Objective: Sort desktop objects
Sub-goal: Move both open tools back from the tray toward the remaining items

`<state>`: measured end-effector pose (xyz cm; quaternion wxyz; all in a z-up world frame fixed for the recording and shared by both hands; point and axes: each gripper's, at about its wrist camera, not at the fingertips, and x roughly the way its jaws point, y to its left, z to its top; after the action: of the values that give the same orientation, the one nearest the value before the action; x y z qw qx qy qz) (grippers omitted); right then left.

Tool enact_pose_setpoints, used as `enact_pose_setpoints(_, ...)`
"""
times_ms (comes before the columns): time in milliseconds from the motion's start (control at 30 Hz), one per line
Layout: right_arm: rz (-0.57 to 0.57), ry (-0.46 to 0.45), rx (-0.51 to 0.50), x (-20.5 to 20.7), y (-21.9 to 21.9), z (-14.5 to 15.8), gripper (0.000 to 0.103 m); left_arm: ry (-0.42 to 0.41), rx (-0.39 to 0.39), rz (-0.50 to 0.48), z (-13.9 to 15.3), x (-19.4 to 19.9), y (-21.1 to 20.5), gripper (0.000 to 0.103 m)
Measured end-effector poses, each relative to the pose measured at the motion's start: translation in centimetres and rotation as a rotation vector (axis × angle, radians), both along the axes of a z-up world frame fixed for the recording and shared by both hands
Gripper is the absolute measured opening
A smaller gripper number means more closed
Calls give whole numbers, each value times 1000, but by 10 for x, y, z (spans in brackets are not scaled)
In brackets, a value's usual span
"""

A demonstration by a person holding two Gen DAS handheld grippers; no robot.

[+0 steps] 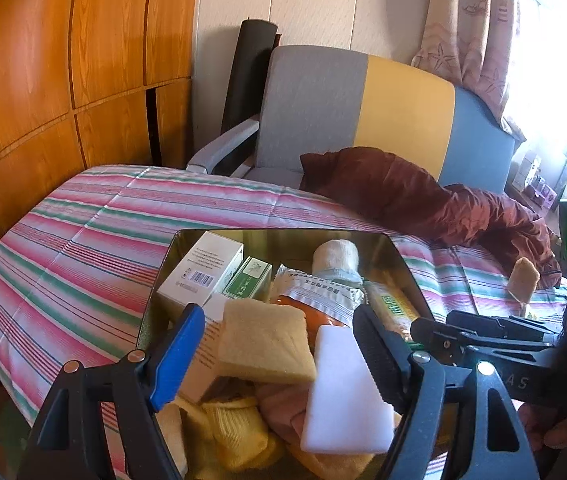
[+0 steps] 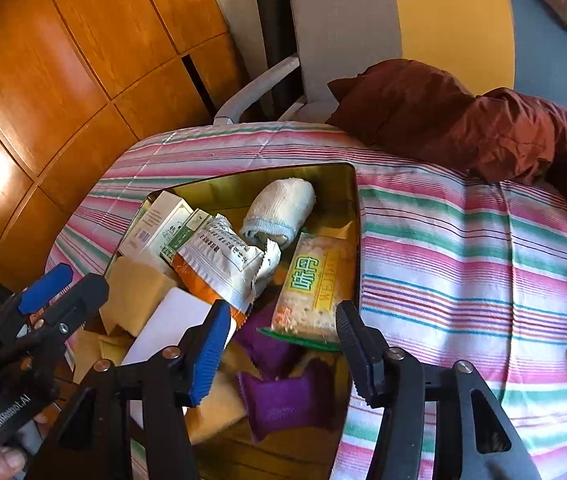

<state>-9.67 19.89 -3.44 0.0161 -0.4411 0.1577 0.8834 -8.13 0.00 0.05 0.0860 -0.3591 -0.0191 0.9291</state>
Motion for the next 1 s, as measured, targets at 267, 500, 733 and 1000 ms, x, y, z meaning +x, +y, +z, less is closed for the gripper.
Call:
enact_pose_setpoints(267, -21, 12, 12, 25, 1, 4, 60, 29, -7, -22, 12, 22, 7, 78)
enact_pose_setpoints(500, -42, 30, 49, 50, 7, 9, 63, 67, -35, -66, 22, 43, 22, 78)
enact_pose_setpoints(733, -100, 41, 45, 77, 28, 12, 68, 97, -70, -118, 30, 57, 43, 78)
enact_pose_setpoints(1000, -179, 42, 33, 106, 58, 9, 70, 86, -77, -188, 28, 64, 67, 78)
